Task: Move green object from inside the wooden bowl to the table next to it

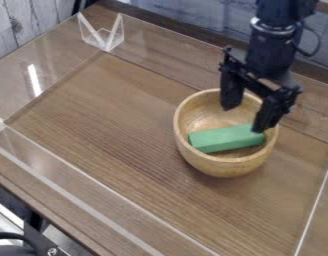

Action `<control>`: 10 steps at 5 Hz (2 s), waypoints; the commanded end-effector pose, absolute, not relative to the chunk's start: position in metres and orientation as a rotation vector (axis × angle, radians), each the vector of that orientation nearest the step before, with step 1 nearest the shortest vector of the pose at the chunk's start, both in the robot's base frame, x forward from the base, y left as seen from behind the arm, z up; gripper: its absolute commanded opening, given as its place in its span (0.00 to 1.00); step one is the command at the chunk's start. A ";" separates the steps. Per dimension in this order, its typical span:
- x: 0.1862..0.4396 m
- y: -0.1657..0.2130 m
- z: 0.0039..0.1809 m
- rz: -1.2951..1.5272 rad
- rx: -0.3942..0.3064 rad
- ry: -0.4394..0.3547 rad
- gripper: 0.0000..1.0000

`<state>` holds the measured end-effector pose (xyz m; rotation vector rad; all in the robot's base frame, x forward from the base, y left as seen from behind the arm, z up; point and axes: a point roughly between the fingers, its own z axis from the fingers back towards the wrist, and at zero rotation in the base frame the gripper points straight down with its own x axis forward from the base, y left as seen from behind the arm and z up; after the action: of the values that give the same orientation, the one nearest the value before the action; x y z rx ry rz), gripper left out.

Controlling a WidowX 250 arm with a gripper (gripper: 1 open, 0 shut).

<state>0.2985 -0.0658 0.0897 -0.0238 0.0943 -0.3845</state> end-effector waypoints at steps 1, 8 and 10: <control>0.299 -0.051 0.115 -0.482 -0.013 -0.054 1.00; 0.309 -0.051 0.100 -0.460 0.021 -0.274 1.00; 0.313 -0.058 0.096 -0.509 0.012 -0.256 1.00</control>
<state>0.3051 -0.0583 0.0800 0.0053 -0.2003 -0.5143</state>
